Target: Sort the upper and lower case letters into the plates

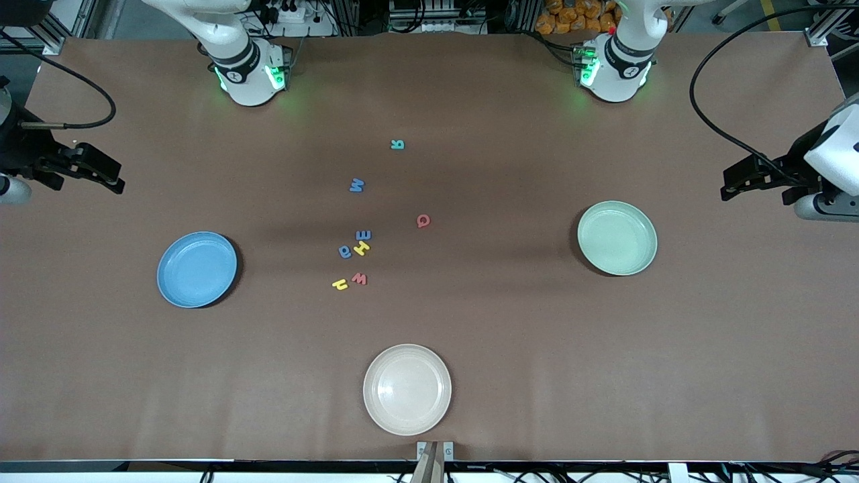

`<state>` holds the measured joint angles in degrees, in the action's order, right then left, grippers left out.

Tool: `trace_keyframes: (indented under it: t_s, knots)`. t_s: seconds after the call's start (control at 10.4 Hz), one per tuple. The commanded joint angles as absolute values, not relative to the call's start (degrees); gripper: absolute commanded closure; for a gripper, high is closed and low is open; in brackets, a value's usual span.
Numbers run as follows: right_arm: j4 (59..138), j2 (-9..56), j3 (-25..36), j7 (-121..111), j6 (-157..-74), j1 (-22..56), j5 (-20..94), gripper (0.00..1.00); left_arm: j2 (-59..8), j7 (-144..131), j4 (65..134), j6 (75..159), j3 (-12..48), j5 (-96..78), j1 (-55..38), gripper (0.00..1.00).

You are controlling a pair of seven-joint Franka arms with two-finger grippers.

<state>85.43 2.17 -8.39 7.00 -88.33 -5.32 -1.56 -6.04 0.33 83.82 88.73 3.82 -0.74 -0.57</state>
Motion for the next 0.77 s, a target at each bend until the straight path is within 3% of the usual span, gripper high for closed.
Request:
trace_keyframes:
  t_s: [0.0, 0.68]
  knots:
    - [85.25, 1.85, -8.61, 6.24, -87.28, -5.54, -2.29, 0.00, -6.42, -0.17, 82.79, 88.68, 3.87, 0.62, -0.70, 0.00]
    - [85.34, 1.93, -8.53, 6.24, -87.10, -5.54, -2.29, 0.00, -6.24, 0.35, 83.32, 88.07, 5.26, 0.88, -0.79, 0.00]
